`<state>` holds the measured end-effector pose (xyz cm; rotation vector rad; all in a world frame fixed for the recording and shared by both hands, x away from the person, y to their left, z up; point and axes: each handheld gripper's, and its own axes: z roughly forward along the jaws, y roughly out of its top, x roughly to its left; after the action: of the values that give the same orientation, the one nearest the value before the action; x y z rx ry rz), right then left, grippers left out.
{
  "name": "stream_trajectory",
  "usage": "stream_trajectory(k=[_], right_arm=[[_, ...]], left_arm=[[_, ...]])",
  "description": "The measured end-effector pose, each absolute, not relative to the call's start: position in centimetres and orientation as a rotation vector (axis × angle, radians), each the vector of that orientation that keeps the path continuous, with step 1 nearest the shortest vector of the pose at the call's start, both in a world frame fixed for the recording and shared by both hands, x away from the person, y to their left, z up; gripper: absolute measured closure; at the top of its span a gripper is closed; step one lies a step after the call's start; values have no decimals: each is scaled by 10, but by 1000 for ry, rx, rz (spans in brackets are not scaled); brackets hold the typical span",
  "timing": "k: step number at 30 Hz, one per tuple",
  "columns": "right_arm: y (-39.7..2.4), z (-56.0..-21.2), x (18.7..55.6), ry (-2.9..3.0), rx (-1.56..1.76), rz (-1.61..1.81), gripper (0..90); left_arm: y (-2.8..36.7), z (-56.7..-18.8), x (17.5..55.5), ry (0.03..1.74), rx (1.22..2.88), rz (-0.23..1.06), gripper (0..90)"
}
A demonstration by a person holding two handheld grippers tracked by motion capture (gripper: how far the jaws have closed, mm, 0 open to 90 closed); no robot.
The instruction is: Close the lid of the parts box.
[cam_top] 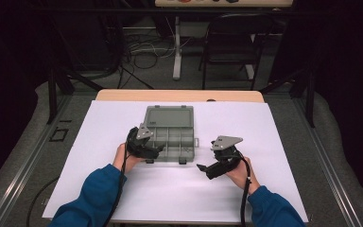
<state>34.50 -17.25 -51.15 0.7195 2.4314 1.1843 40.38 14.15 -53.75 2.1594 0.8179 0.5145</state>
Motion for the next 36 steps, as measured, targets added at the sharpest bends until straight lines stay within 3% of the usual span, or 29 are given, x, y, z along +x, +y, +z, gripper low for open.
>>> stream_trajectory(k=[6, 14, 25, 32, 36], right_arm=[[-174, -513, 346, 2416, 734, 1185, 5], [-171, -512, 347, 2412, 752, 1167, 47], [-169, -504, 362, 2388, 766, 1152, 109], [-166, -498, 379, 2369, 795, 1135, 236], [-161, -495, 390, 2358, 795, 1117, 254]], left_arm=[[142, -543, 407, 846, 2169, 500, 391], [144, -547, 408, 868, 2161, 481, 510], [144, -546, 408, 867, 2172, 491, 534], [144, -547, 407, 869, 2164, 497, 537], [145, -547, 407, 866, 2166, 495, 539]])
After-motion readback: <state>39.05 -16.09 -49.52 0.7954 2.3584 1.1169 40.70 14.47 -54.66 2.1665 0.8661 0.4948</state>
